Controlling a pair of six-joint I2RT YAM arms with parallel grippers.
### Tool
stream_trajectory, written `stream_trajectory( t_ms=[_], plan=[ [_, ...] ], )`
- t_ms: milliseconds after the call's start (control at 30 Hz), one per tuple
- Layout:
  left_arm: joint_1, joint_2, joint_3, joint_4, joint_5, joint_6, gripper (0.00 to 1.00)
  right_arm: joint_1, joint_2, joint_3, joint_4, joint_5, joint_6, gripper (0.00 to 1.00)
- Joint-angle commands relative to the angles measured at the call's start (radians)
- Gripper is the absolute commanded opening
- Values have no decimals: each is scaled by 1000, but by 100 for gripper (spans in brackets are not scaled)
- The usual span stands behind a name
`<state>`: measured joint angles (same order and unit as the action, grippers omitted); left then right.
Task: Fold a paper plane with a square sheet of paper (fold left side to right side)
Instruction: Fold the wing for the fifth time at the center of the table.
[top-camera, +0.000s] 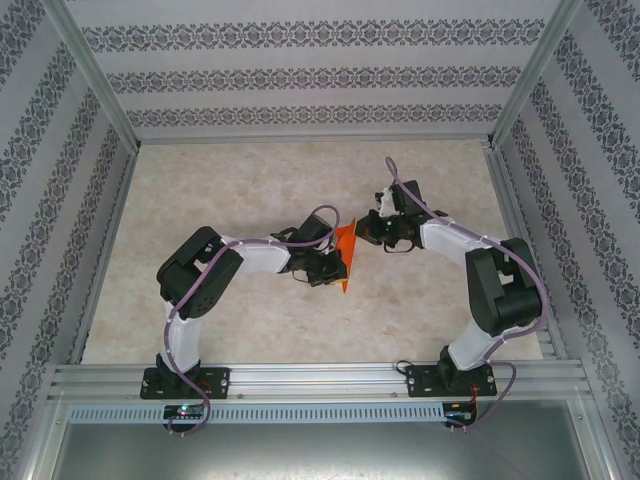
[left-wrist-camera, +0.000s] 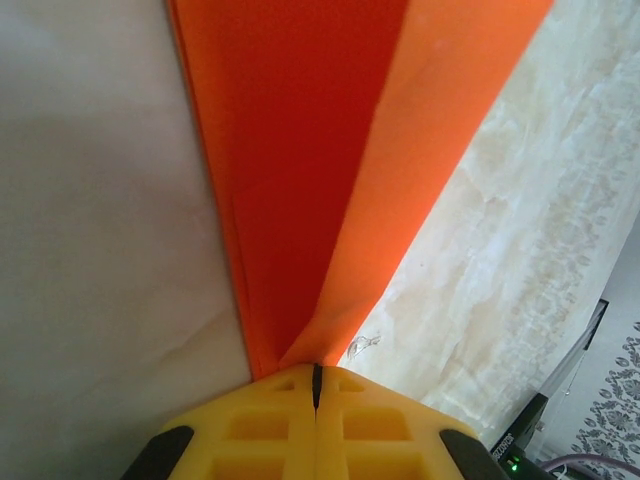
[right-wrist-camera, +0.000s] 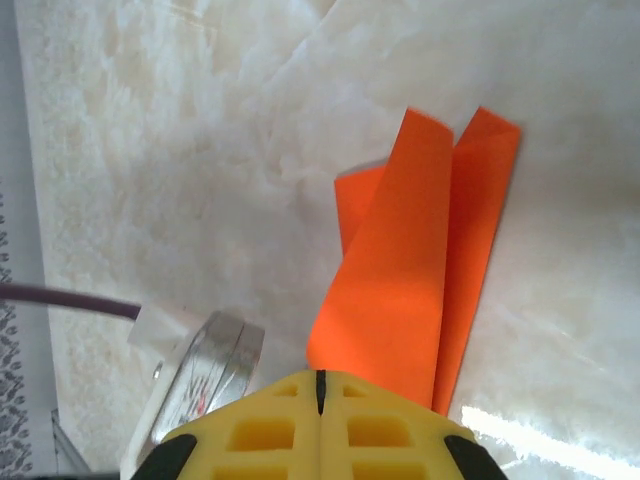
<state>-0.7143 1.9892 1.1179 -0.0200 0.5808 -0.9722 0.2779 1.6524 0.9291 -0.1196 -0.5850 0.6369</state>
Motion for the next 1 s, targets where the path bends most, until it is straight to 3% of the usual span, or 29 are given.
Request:
stream_trajectory(
  t_ms=[0, 533, 967],
  plan=[
    [-19, 39, -6, -134, -49, 29, 6, 16, 0, -66, 16, -59, -4, 0],
    [-19, 31, 1, -154, -53, 38, 5, 59, 189, -23, 95, -79, -28, 0],
    [-19, 39, 2, -164, -51, 46, 4, 32, 275, 86, 10, -32, -107, 0]
  ],
)
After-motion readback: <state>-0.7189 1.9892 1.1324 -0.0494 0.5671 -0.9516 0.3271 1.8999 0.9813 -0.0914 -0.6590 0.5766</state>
